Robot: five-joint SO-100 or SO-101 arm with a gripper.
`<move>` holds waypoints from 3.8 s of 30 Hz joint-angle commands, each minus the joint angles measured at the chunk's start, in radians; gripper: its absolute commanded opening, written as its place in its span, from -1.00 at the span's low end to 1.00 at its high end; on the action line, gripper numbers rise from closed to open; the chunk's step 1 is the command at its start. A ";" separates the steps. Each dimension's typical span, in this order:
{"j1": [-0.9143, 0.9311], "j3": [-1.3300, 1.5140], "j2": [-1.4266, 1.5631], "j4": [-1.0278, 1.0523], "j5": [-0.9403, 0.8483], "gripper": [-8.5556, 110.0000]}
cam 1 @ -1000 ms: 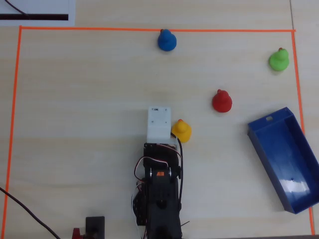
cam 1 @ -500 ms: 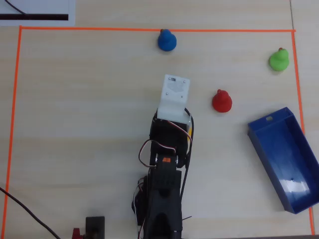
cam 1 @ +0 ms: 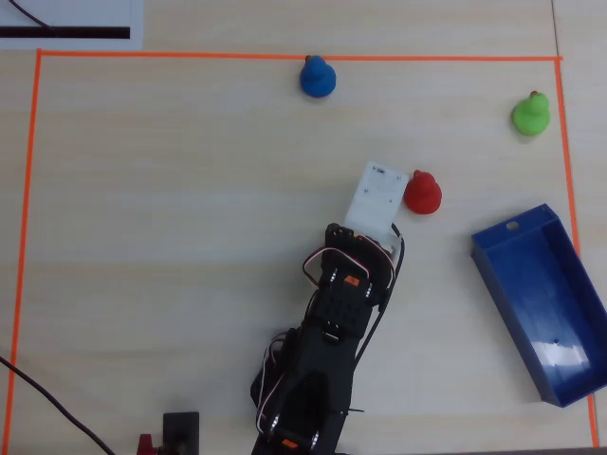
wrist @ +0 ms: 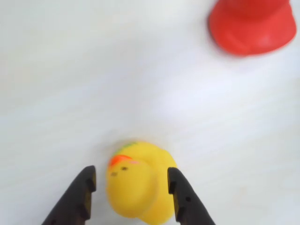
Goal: Grasp yellow duck and put it into box.
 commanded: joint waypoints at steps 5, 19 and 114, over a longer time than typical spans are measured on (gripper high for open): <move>0.031 -0.035 -0.110 -0.043 -0.029 -0.51; 0.078 -0.075 -0.275 -0.132 -0.074 -0.85; 0.673 -1.230 -0.779 0.141 0.614 -0.85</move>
